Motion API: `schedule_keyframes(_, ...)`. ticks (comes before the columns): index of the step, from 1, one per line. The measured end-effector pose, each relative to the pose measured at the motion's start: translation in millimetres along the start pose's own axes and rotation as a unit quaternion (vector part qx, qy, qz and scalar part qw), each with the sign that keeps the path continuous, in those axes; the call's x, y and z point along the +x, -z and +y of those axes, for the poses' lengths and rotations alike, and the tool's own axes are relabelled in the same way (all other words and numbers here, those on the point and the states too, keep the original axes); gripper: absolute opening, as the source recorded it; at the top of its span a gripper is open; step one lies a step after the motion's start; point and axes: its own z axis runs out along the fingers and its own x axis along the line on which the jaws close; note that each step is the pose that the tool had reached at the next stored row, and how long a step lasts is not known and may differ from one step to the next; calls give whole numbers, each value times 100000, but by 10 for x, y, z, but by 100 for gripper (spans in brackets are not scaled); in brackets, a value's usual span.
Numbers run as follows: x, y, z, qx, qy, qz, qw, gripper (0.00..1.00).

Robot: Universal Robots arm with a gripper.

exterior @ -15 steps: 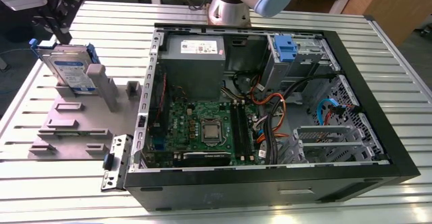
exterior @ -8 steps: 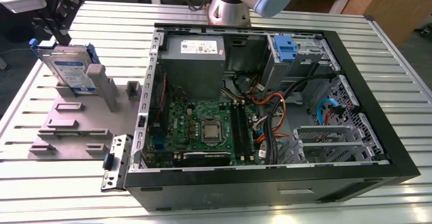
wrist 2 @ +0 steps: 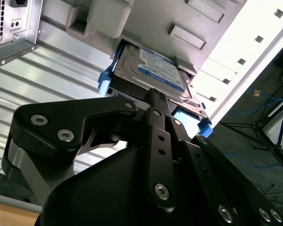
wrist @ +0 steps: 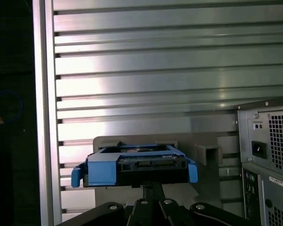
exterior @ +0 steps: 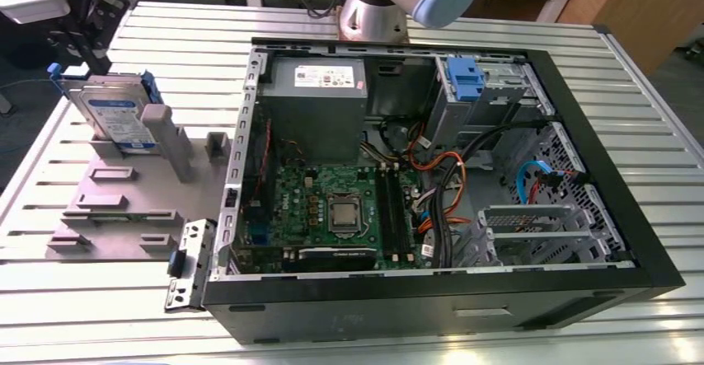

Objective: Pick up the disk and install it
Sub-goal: 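Reach for the disk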

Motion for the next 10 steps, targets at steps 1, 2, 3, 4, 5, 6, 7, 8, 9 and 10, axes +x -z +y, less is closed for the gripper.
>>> schedule_keyframes(1,3,-2,7,10,21,15,100000,11)
schedule_keyframes(2,4,-5,12,9,54,15,100000,11)
schedule_keyframes(3,5,-9,19,6,105,14,100000,11)
schedule_keyframes(4,7,-13,28,6,147,17,100000,11)
schedule_keyframes(5,10,-17,37,7,190,19,100000,11)
schedule_keyframes(6,12,-20,42,0,241,15,100000,11)
schedule_keyframes(7,12,-22,43,1,300,17,100000,11)
schedule_keyframes(8,12,-22,43,8,356,32,99999,11)
schedule_keyframes(9,13,-24,43,29,459,34,99999,11)
schedule_keyframes(10,16,-26,43,49,573,30,99998,11)
